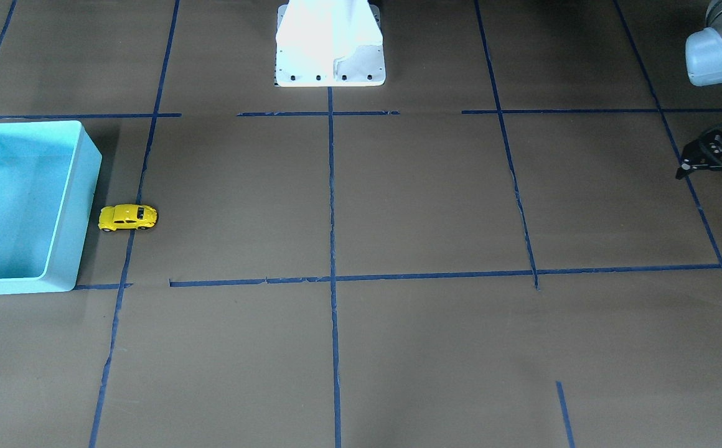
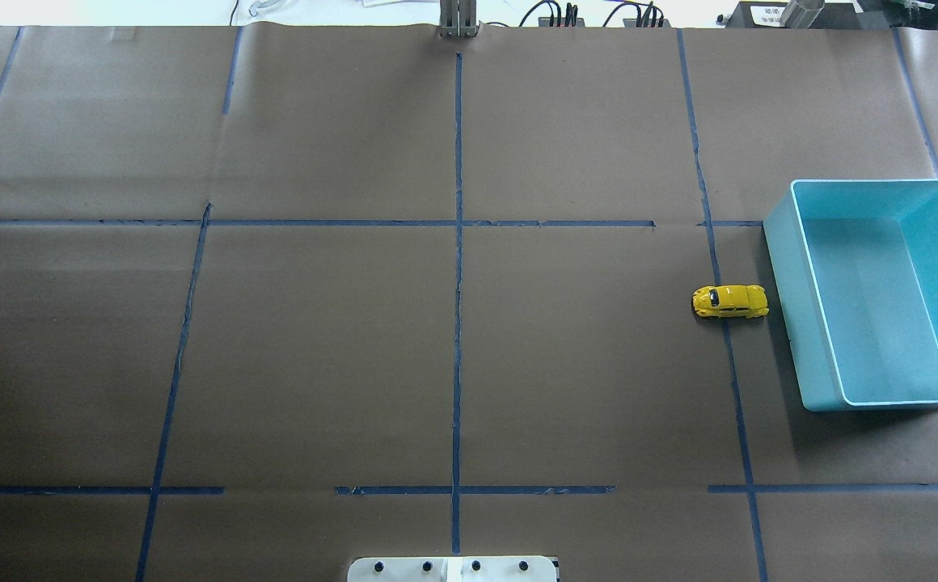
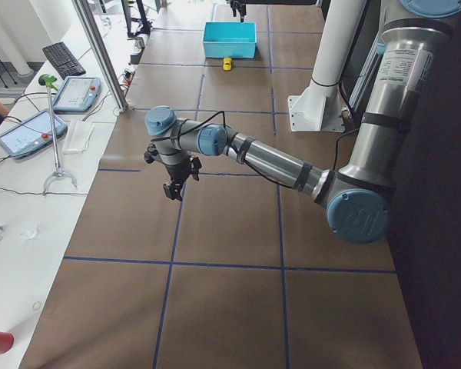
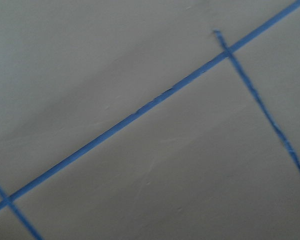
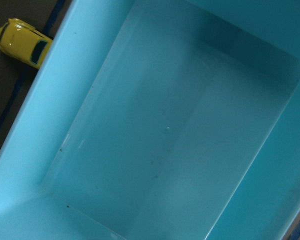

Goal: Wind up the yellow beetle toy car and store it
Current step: 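Move the right gripper from above the bin toward the yellow car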

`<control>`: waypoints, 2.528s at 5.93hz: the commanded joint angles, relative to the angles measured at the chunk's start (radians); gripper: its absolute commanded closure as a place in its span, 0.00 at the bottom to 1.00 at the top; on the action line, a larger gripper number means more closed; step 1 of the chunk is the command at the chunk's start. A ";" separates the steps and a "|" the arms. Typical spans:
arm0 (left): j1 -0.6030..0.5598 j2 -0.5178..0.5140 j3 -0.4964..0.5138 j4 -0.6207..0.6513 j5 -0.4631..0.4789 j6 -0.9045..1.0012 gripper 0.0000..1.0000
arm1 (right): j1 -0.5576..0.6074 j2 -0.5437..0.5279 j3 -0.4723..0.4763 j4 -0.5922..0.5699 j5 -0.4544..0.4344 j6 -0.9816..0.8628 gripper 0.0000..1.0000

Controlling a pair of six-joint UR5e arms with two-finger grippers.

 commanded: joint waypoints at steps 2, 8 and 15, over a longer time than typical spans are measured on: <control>-0.158 0.078 0.070 -0.008 -0.005 0.001 0.00 | -0.109 0.084 0.070 -0.019 -0.062 -0.002 0.00; -0.267 0.169 0.096 -0.022 0.013 0.006 0.00 | -0.149 0.223 0.082 -0.279 -0.171 -0.223 0.00; -0.226 0.169 0.114 -0.147 0.084 0.004 0.00 | -0.156 0.437 0.098 -0.455 -0.120 -0.649 0.00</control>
